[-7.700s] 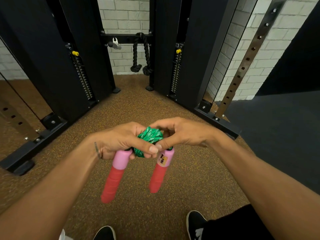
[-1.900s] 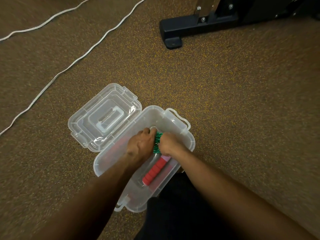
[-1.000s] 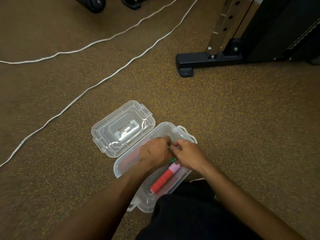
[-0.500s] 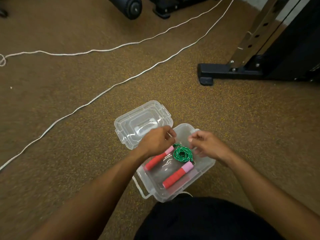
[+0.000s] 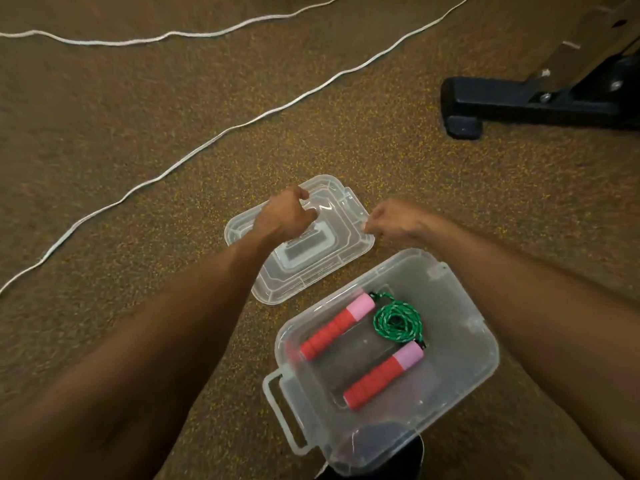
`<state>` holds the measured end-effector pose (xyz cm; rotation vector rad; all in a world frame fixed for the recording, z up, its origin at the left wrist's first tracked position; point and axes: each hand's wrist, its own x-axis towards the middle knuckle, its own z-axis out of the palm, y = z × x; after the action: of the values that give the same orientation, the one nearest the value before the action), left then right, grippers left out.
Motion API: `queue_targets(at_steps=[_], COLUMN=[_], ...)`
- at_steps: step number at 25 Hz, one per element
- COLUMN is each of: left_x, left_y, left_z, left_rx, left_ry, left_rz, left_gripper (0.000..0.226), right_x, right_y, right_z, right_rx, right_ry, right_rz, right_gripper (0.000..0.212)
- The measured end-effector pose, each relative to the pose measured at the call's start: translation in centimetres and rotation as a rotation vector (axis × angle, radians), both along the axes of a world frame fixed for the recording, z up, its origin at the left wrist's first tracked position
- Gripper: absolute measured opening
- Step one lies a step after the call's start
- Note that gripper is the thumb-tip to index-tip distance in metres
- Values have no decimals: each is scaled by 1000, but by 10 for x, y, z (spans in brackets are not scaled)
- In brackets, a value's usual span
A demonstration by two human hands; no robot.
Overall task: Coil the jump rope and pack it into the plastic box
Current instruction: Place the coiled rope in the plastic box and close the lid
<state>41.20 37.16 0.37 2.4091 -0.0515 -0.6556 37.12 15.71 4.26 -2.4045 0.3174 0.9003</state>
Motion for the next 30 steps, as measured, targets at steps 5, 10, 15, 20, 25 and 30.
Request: queue_targets(at_steps=[5,10,15,20,25,30], left_x=[22,28,19,-19,-62,-110], left_y=[-1,-10,-18,-24,-34,-50], left_z=[-29,-24,3,59,107,162], left_rx=[279,470,397,288,269,284], left_ry=[-1,-95,-169,-325,-429,-481], left_rz=[-63,-23,50,3,-113,-179], left_gripper=[52,22,50,54,65,71], right_x=[7,9,-2,-27,-43,-70], right_y=[0,-7,-17,-30,-46,-51], right_z=[-39,-54,-43,-29,0,55], right_rx=[-36,-55,-59,130,369,509], right_ry=[161,161,138,9,-15,-170], right_rz=[-18,-24,29,-295,-474,-673], right_gripper=[28,16,11,17,19,22])
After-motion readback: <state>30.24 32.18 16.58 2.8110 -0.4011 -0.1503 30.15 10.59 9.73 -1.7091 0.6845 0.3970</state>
